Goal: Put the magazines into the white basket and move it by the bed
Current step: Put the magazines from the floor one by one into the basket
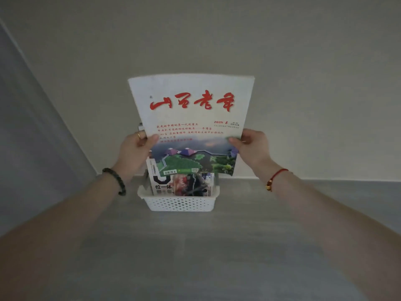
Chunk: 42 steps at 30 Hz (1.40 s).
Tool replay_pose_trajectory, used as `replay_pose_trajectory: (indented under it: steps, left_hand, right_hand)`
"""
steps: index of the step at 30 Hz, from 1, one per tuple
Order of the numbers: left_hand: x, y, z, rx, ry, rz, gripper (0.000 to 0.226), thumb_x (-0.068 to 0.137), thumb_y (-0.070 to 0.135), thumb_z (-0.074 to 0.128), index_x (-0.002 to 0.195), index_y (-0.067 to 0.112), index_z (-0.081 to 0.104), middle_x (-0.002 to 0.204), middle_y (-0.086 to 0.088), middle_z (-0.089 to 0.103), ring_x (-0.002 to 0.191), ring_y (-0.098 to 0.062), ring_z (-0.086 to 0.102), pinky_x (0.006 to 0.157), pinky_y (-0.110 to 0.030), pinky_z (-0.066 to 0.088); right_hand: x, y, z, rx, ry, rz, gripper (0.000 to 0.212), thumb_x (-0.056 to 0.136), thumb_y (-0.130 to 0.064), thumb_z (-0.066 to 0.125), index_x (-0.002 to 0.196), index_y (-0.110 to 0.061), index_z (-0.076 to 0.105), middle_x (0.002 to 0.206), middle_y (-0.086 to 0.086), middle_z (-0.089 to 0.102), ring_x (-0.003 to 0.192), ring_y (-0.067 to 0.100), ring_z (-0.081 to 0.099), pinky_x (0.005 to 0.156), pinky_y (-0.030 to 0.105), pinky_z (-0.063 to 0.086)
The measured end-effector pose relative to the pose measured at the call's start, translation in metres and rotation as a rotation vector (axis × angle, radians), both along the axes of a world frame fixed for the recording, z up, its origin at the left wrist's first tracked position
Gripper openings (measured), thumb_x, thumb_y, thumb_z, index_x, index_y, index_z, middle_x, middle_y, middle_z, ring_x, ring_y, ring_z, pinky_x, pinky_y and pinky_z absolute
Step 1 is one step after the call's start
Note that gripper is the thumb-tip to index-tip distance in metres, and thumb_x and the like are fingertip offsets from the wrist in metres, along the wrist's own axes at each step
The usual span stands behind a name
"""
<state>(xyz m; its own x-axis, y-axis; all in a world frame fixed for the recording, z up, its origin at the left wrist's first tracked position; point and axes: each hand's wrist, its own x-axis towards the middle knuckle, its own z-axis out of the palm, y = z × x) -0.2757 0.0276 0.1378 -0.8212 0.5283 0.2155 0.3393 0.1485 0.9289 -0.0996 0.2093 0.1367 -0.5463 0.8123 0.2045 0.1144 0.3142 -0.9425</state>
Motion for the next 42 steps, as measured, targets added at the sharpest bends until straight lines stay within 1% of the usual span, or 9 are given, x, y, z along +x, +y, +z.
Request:
replay_pose_trajectory:
  steps: [3,12,18,24,27,32,35,38,42]
  left_hand:
    - [-0.031,-0.007,-0.007,0.002,0.028,0.074,0.027,0.084,0.017,0.059,0.109,0.006,0.064,0.102,-0.001,0.063,0.08,-0.017,0.062,0.055,-0.016,0.055]
    - [-0.07,-0.005,-0.087,-0.049,-0.132,0.165,0.013,0.073,0.014,0.072,0.085,0.009,0.07,0.092,-0.009,0.071,0.083,-0.023,0.066,0.075,-0.039,0.056]
    - [-0.073,0.004,-0.126,0.015,-0.12,0.197,0.015,0.067,0.009,0.075,0.07,0.013,0.061,0.073,0.009,0.064,0.073,-0.004,0.061,0.048,-0.006,0.046]
    - [-0.077,0.01,-0.121,0.101,-0.174,0.28,0.058,0.061,0.018,0.08,0.103,0.022,0.041,0.098,0.006,0.053,0.093,-0.012,0.052,0.066,-0.012,0.04]
    - [-0.082,0.02,-0.087,0.264,-0.176,0.044,0.071,0.063,0.037,0.073,0.121,0.032,0.033,0.116,0.011,0.051,0.102,0.0,0.054,0.072,-0.013,0.049]
    - [-0.104,0.056,-0.04,0.346,-0.352,-0.043,0.038,0.078,0.039,0.063,0.112,0.034,0.045,0.1,0.005,0.06,0.06,0.001,0.066,0.048,-0.016,0.05]
    - [-0.109,0.059,-0.037,0.305,-0.448,-0.043,0.046,0.082,0.037,0.059,0.123,0.021,0.045,0.102,-0.003,0.061,0.06,-0.004,0.066,0.047,-0.019,0.05]
    - [-0.11,0.058,-0.039,0.344,-0.429,-0.089,0.01,0.086,0.022,0.051,0.095,0.019,0.055,0.071,0.005,0.066,0.05,-0.004,0.063,0.042,-0.015,0.046]
    - [-0.107,0.051,-0.043,0.355,-0.335,-0.117,0.011,0.089,0.021,0.048,0.079,0.026,0.05,0.052,0.016,0.064,0.047,0.0,0.061,0.04,-0.012,0.043]
  right_hand:
    - [-0.038,-0.005,-0.007,0.017,-0.035,-0.029,0.011,0.078,-0.008,0.066,0.088,-0.005,0.069,0.075,0.003,0.064,0.056,0.013,0.058,0.048,0.015,0.047]
    - [-0.079,-0.013,-0.08,-0.044,-0.205,-0.103,0.006,0.079,-0.008,0.062,0.077,-0.013,0.064,0.07,0.003,0.062,0.053,0.01,0.056,0.038,0.007,0.038]
    - [-0.078,-0.011,-0.119,-0.133,-0.248,-0.123,0.01,0.081,-0.009,0.061,0.088,-0.002,0.062,0.068,0.01,0.066,0.041,0.009,0.054,0.038,0.013,0.04]
    - [-0.087,-0.006,-0.101,-0.078,-0.047,-0.157,0.051,0.071,-0.034,0.071,0.111,-0.018,0.044,0.111,-0.001,0.055,0.098,0.014,0.055,0.078,0.026,0.049]
    - [-0.102,0.007,-0.062,-0.092,0.152,-0.08,0.04,0.079,-0.044,0.059,0.112,-0.028,0.042,0.104,-0.014,0.055,0.093,-0.004,0.055,0.07,0.007,0.047]
    - [-0.13,0.025,-0.028,-0.203,0.281,-0.178,0.025,0.081,-0.043,0.059,0.093,-0.024,0.048,0.082,-0.011,0.053,0.073,-0.001,0.05,0.049,-0.002,0.036]
    - [-0.133,0.024,-0.032,-0.227,0.246,-0.148,0.018,0.082,-0.044,0.056,0.08,-0.027,0.053,0.07,-0.015,0.056,0.067,-0.001,0.053,0.054,0.008,0.042]
    - [-0.131,0.021,-0.031,-0.248,0.193,-0.08,0.018,0.082,-0.042,0.055,0.071,-0.028,0.057,0.066,-0.007,0.059,0.071,0.014,0.058,0.067,0.028,0.048]
    - [-0.125,0.016,-0.034,-0.173,0.245,-0.075,0.02,0.077,-0.05,0.056,0.064,-0.034,0.057,0.063,-0.007,0.055,0.072,0.022,0.057,0.067,0.036,0.047]
